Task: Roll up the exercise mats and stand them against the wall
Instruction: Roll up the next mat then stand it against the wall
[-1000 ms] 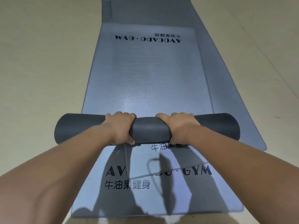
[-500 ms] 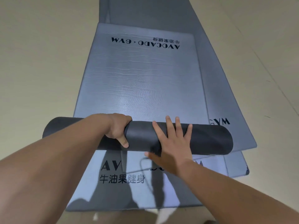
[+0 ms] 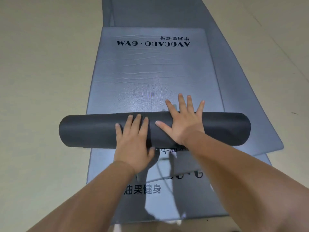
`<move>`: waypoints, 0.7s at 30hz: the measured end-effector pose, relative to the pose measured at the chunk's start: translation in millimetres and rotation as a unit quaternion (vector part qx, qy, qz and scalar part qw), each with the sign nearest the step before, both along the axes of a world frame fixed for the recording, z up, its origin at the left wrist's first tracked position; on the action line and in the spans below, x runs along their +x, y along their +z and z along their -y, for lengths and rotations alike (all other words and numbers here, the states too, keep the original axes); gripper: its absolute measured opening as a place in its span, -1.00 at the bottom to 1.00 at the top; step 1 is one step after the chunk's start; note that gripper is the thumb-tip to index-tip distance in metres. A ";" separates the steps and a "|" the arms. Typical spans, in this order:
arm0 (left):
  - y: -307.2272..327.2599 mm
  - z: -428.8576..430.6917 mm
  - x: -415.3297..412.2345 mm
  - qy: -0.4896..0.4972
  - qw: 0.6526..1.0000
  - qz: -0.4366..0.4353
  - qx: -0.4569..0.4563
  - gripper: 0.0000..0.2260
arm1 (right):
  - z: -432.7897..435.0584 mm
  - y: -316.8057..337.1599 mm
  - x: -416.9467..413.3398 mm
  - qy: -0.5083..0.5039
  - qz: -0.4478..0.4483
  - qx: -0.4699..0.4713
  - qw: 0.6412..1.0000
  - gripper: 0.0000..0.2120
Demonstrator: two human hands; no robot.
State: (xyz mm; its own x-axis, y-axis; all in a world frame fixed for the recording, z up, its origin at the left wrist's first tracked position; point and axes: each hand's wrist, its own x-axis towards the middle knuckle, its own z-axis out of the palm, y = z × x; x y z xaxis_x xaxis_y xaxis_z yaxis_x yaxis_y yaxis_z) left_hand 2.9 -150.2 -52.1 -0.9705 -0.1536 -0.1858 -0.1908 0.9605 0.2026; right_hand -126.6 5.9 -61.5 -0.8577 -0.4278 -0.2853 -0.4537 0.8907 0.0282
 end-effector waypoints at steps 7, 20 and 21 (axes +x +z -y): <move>-21.2 3.4 -11.2 -0.030 0.991 0.116 -0.053 0.39 | -10.1 -1.0 15.7 0.007 -0.025 -0.047 0.999 -0.18; -15.9 39.4 -78.2 -0.036 0.999 -0.013 -0.023 0.26 | -2.8 -9.9 -19.2 -0.021 0.047 0.001 0.999 0.39; -19.0 36.0 -73.5 -0.025 0.998 -0.037 -0.054 0.19 | 0.8 -7.7 -29.0 -0.026 0.045 0.007 0.999 0.39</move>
State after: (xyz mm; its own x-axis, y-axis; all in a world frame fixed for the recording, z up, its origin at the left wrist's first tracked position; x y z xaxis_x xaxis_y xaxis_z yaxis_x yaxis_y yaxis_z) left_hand -70.6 -186.2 -71.1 -0.9880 -0.1194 -0.0978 -0.1299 0.9855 0.1092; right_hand -155.6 5.1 -69.1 -0.8499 -0.3776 -0.3676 -0.4072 0.9133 0.0032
